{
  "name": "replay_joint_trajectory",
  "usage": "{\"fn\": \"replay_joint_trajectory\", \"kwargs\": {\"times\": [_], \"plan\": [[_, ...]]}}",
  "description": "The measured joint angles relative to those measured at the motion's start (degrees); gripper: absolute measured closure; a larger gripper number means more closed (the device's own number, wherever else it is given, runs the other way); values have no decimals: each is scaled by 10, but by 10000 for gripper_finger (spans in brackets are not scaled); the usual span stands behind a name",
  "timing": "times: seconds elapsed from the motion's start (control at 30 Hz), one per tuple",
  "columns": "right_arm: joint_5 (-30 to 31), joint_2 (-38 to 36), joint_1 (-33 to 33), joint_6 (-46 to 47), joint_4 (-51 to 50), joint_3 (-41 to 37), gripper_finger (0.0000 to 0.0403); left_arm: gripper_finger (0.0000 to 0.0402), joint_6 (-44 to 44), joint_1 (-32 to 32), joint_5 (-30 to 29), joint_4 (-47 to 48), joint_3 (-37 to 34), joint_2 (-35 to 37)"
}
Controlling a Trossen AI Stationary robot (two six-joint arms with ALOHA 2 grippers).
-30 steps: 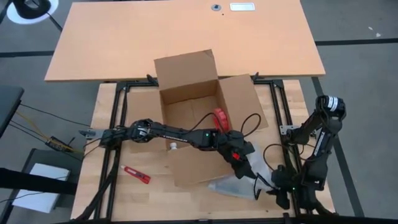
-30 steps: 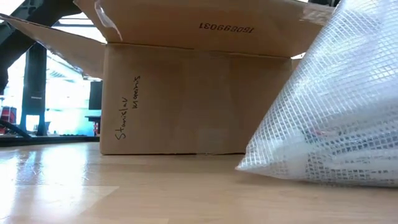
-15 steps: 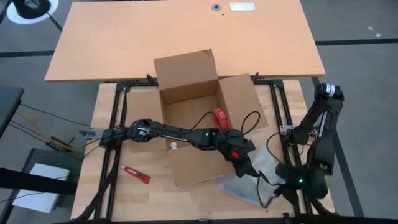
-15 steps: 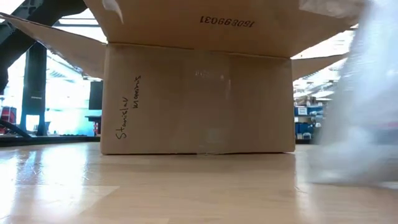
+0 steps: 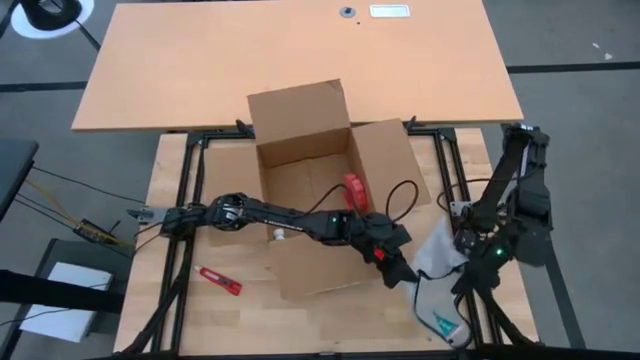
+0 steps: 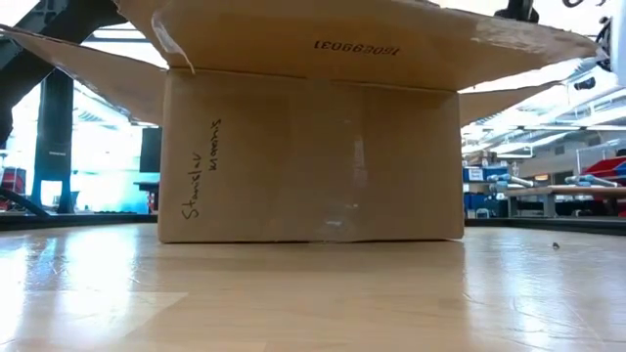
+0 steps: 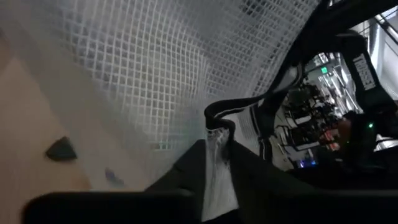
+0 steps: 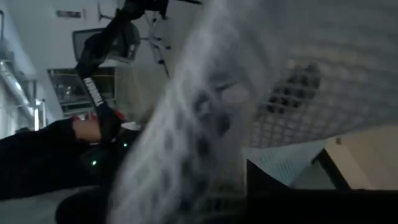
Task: Unpack boxes
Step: Put the pink medicine organizer into the zip bag
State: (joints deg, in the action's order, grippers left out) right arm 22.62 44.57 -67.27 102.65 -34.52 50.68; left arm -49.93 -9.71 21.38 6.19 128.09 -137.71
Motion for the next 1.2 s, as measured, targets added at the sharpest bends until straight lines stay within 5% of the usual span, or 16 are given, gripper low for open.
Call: {"fn": "replay_joint_trajectory", "kwargs": {"times": [0.17, 0.47, 0.63, 0.77, 1.2], "plan": [[-6, -24, -10, 26, 3, 0, 402, 261, -59, 19, 113, -10, -1, 6], [-17, -52, -32, 58, 2, 0, 403, 277, -42, 36, 123, 53, 63, 58], [-8, -62, -32, 59, 6, 0, 403, 280, -70, 45, 143, -36, 66, 67], [22, -72, -31, 59, 24, 0, 403, 280, -49, 51, 159, -10, 68, 110], [176, -91, -19, 102, 13, 0, 403, 279, 315, 150, -44, 431, 68, 221]]}}
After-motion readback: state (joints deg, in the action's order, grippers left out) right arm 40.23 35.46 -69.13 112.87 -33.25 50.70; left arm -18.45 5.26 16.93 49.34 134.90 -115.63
